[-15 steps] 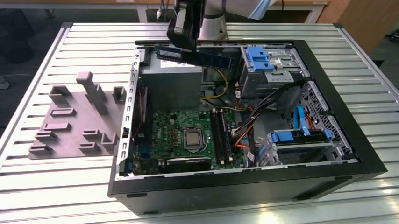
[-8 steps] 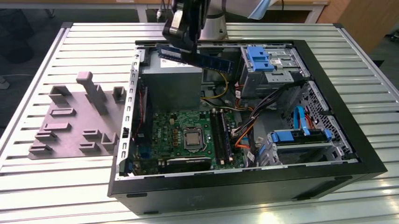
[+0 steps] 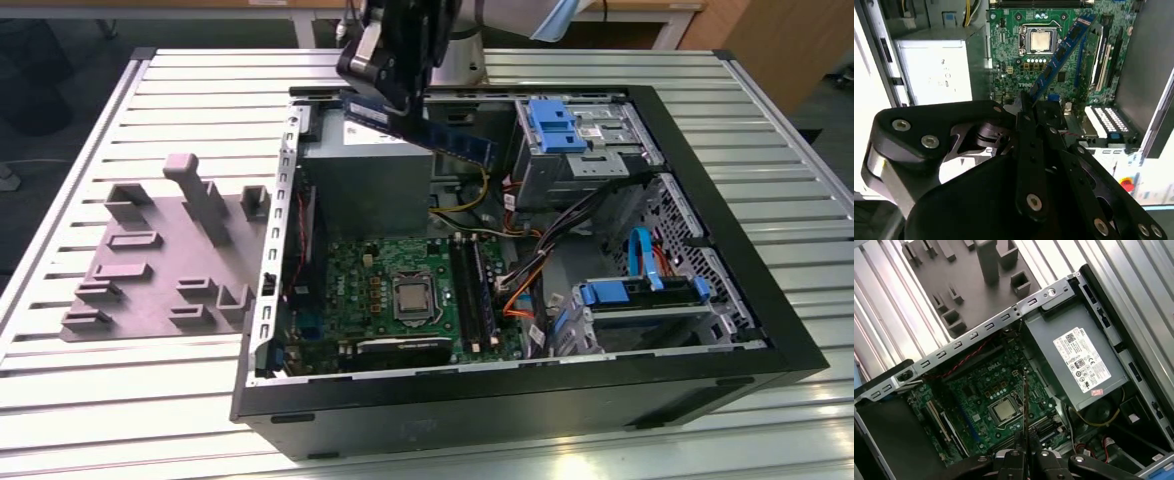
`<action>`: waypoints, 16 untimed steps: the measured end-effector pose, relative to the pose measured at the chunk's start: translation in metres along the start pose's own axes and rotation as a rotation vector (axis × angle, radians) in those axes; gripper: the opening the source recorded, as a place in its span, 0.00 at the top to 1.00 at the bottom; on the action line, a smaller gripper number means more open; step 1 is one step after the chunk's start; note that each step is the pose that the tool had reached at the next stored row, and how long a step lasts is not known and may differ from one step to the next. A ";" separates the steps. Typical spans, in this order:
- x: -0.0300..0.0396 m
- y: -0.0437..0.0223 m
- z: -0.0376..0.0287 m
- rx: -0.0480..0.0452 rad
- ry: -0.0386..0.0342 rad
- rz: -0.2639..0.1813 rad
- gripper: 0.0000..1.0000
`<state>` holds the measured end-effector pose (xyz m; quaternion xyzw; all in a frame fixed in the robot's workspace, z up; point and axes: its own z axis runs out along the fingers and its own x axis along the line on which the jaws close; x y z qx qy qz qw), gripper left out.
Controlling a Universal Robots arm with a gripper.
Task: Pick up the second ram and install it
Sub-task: 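Insert the second ram into the second slot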
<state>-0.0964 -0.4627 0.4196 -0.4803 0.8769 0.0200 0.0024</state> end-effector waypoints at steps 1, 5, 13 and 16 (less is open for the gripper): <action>0.0000 0.0000 0.0003 0.0006 -0.0004 0.018 0.86; 0.0000 0.0000 0.0013 0.0029 -0.0018 0.089 0.86; 0.0001 -0.0001 0.0035 0.0078 -0.0051 0.249 0.86; 0.0001 -0.0001 0.0043 0.0096 -0.0069 0.318 0.86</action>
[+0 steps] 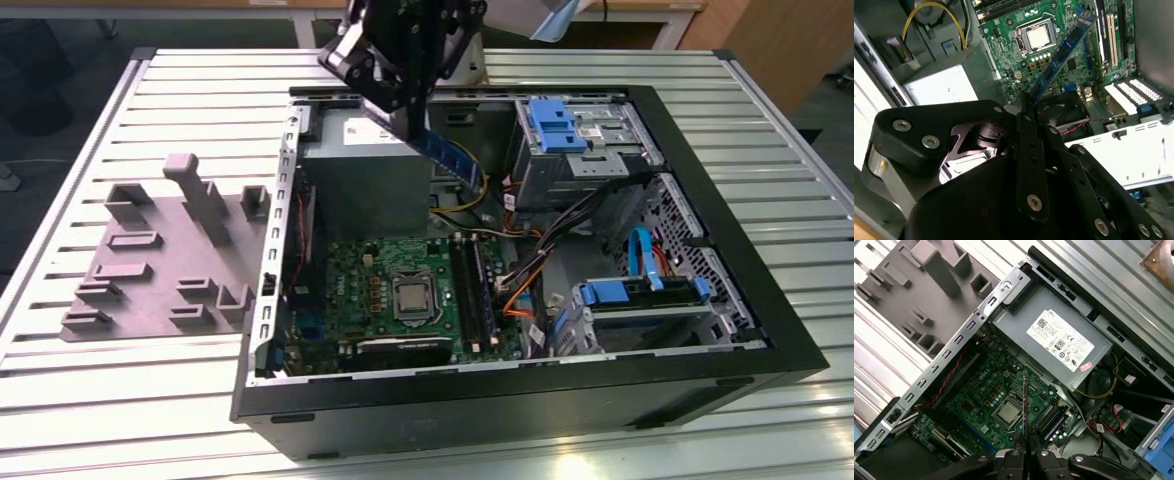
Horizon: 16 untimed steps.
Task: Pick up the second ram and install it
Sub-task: 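Insert the second ram into the second slot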
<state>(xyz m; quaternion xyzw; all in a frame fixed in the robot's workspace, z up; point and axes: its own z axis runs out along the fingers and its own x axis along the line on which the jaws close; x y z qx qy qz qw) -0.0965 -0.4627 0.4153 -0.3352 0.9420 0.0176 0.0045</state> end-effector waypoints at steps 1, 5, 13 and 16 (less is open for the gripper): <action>0.0000 0.0000 0.0001 0.0004 -0.0003 0.015 0.86; 0.0000 0.0000 0.0002 0.0006 -0.0007 0.025 0.86; 0.0001 0.0001 0.0002 0.0005 -0.0008 0.025 0.86; 0.0001 0.0001 0.0002 0.0005 -0.0008 0.026 0.86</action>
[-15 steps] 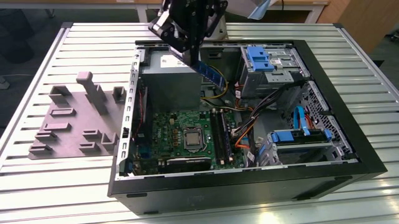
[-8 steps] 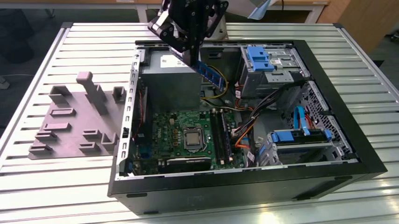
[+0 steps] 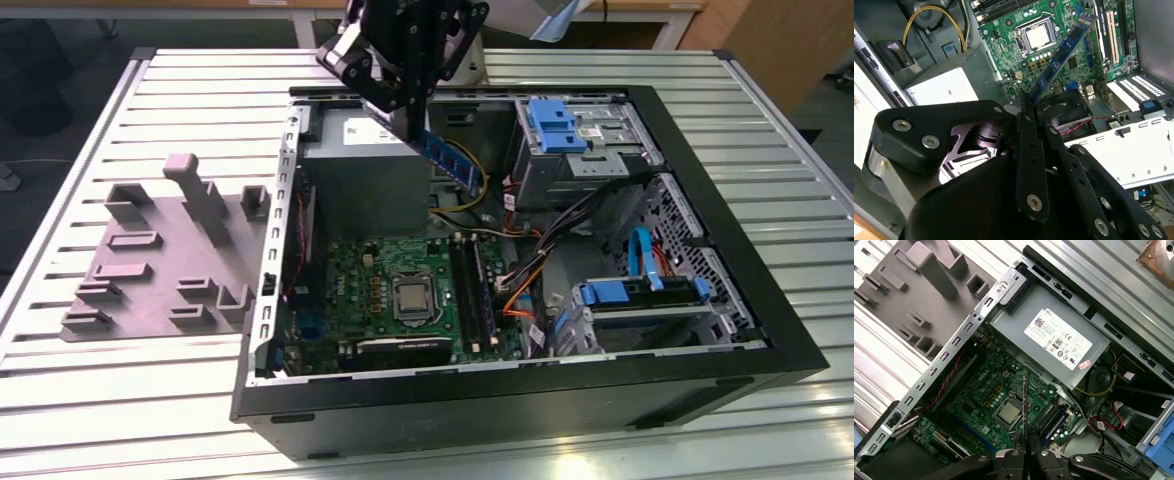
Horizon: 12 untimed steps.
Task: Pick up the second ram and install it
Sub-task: 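Insert the second ram into the second slot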
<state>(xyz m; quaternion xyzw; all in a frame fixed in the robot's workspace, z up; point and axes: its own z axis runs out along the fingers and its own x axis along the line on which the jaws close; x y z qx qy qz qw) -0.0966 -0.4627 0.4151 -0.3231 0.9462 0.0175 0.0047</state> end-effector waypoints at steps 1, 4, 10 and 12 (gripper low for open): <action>0.0000 0.0000 0.0000 0.0001 0.0001 0.002 0.86; 0.0000 0.0000 0.0000 0.0006 -0.0005 0.022 0.86; 0.0000 0.0000 0.0009 0.0036 -0.0028 0.121 0.86; 0.0000 0.0000 0.0013 0.0046 -0.0037 0.157 0.86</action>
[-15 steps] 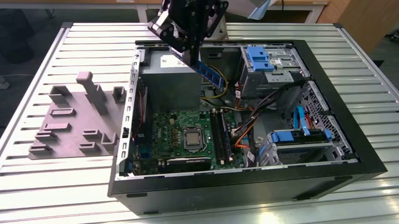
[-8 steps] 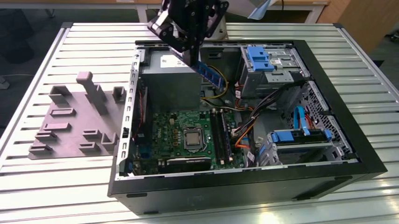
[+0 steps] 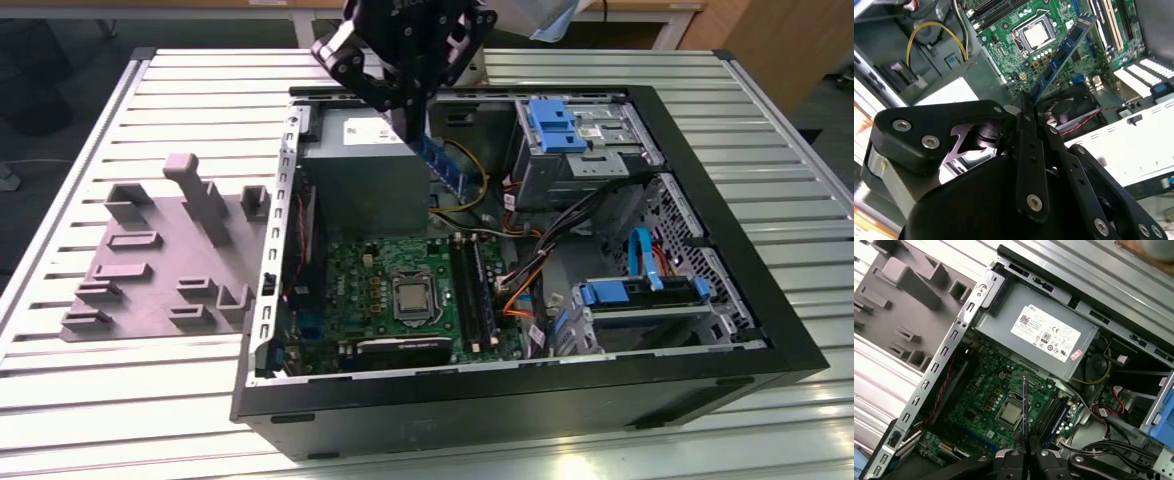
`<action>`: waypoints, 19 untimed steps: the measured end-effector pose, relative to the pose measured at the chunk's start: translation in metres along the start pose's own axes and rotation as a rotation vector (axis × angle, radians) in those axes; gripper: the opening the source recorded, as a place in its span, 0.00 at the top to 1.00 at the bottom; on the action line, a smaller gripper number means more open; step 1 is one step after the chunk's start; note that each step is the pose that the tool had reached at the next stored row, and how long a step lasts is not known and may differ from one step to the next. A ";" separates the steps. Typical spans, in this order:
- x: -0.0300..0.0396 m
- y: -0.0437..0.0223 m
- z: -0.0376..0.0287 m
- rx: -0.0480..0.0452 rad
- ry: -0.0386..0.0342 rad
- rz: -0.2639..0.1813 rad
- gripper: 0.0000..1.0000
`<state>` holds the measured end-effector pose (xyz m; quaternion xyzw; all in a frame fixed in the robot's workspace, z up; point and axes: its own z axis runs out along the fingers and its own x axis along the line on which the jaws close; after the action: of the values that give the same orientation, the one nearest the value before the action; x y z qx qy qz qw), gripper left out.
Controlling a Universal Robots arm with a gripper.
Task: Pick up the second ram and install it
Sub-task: 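Insert the second ram into the second slot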
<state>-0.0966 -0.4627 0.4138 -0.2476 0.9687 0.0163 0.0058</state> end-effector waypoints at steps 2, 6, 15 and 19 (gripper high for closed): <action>0.0000 0.0000 0.0004 0.0009 -0.0009 0.036 0.86; 0.0000 0.0000 0.0014 0.0029 -0.0027 0.109 0.86; 0.0001 -0.0001 0.0039 0.0072 -0.0067 0.272 0.86; 0.0001 -0.0001 0.0051 0.0089 -0.0086 0.346 0.86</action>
<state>-0.0966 -0.4627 0.4086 -0.0772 0.9969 0.0138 0.0081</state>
